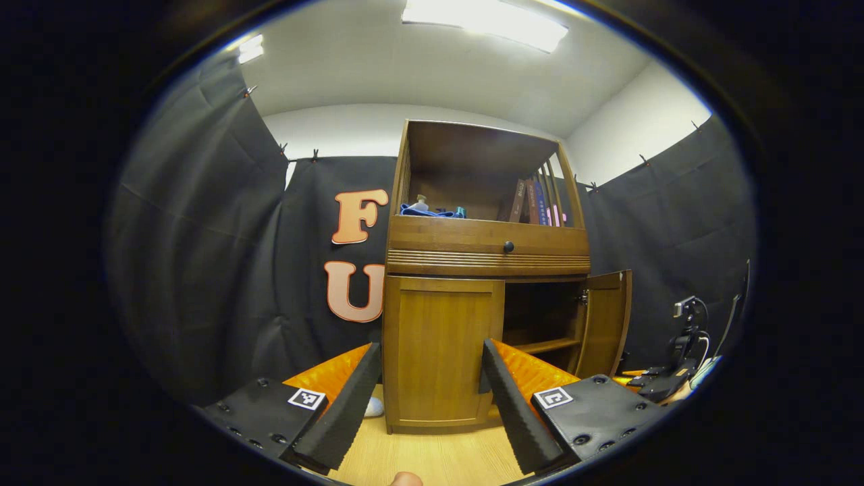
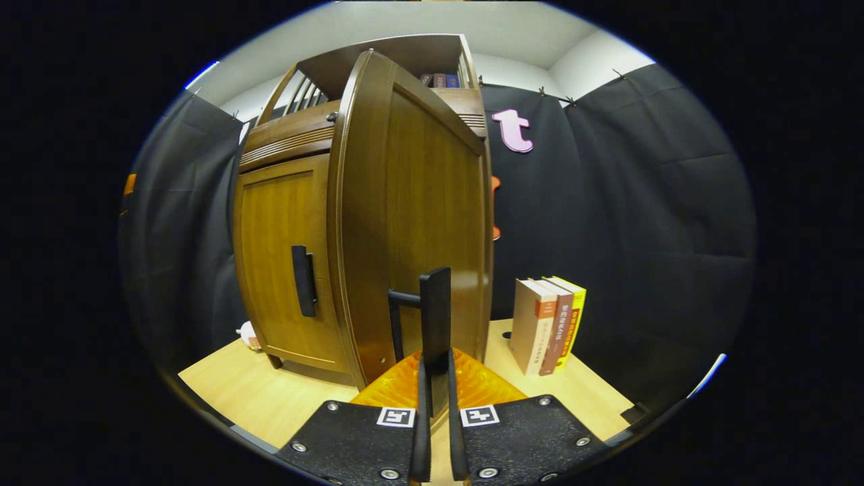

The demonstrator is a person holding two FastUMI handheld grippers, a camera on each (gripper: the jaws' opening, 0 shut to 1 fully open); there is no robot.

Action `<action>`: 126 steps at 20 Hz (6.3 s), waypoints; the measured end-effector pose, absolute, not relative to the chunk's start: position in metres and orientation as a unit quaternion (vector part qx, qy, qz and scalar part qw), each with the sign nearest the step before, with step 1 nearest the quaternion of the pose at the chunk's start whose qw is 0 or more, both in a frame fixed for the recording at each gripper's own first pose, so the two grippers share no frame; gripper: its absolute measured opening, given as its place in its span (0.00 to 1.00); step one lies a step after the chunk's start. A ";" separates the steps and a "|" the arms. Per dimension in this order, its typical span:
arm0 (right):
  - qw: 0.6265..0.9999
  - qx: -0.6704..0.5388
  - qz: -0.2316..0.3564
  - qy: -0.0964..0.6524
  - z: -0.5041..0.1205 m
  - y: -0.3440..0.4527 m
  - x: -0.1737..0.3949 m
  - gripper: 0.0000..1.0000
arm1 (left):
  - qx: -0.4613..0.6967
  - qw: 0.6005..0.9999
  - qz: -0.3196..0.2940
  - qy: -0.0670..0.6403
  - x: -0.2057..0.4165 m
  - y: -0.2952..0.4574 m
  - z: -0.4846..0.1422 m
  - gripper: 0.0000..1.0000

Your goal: Open the right door of the double-door shoe cabinet with the right hand, and open the left door with the left hand.

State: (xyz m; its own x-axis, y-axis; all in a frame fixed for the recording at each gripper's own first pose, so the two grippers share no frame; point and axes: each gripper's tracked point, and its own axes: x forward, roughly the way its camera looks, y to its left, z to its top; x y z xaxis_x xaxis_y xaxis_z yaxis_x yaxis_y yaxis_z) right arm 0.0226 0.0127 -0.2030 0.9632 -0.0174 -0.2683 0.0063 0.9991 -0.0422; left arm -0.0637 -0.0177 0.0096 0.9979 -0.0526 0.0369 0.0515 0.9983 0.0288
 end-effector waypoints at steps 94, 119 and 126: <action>0.994 0.004 -0.083 0.065 -0.089 -0.152 -0.074 0.92 | -0.004 0.983 -0.120 0.141 0.121 -0.125 -0.221 0.29; 0.999 -0.009 0.008 0.039 -0.066 -0.039 -0.054 0.92 | 0.016 0.986 -0.094 0.138 0.003 -0.006 -0.186 0.15; 0.999 -0.009 0.019 0.041 -0.067 -0.021 -0.049 0.92 | 0.024 0.988 -0.067 0.136 -0.008 0.032 -0.181 0.14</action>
